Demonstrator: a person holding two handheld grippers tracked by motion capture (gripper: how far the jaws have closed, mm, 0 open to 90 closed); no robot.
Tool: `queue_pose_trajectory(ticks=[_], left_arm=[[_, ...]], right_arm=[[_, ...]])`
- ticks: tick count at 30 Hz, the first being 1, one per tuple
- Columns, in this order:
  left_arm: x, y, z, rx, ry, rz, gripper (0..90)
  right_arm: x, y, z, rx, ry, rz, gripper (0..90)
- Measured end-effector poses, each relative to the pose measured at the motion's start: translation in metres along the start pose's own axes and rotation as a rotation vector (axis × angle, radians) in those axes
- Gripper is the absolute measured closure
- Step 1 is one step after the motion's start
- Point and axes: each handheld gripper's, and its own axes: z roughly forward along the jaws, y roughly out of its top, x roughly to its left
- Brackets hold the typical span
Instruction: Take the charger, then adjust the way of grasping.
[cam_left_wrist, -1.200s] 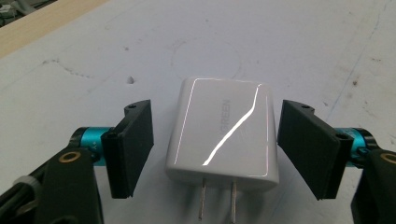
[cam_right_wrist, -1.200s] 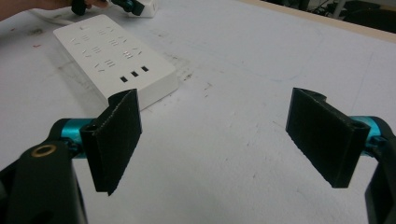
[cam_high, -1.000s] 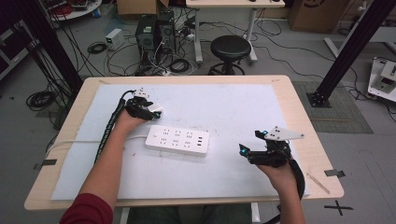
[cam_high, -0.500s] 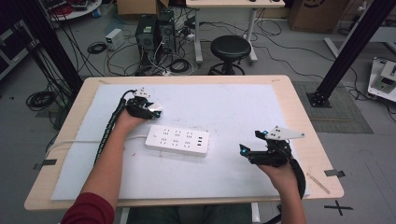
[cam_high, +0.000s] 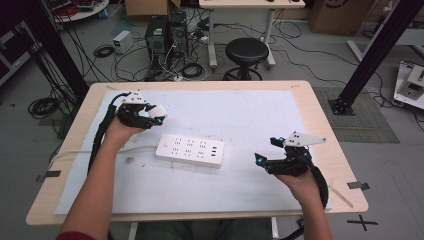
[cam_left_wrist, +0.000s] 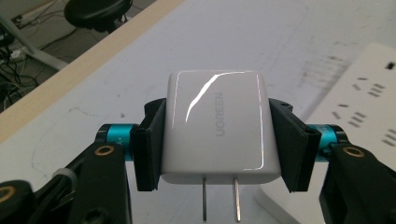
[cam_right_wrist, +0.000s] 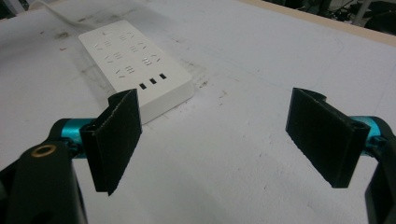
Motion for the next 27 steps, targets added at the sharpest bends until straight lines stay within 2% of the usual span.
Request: queue_pose_trajectory(ticks=[4, 11, 20, 25, 27], left_arm=[[-0.018, 0.005, -0.018, -0.030, -0.013, 0.016, 42.4], [-0.044, 0.006, -0.035, -0.063, -0.046, 0.051, 42.4], [-0.059, -0.001, -0.050, -0.077, -0.066, 0.076, 42.4], [-0.066, -0.002, -0.053, -0.090, -0.073, 0.081, 42.4], [-0.070, -0.001, -0.054, -0.088, -0.074, 0.100, 42.4]], right_arm=[[-0.001, 0.001, 0.000, 0.004, 0.011, 0.005, 18.6], [-0.002, 0.004, 0.001, 0.006, 0.030, 0.005, 18.5], [-0.007, 0.006, 0.005, 0.010, 0.035, 0.007, 18.5], [-0.006, 0.008, 0.008, 0.010, 0.042, 0.003, 18.6], [-0.003, 0.010, 0.008, 0.016, 0.049, 0.002, 18.6]])
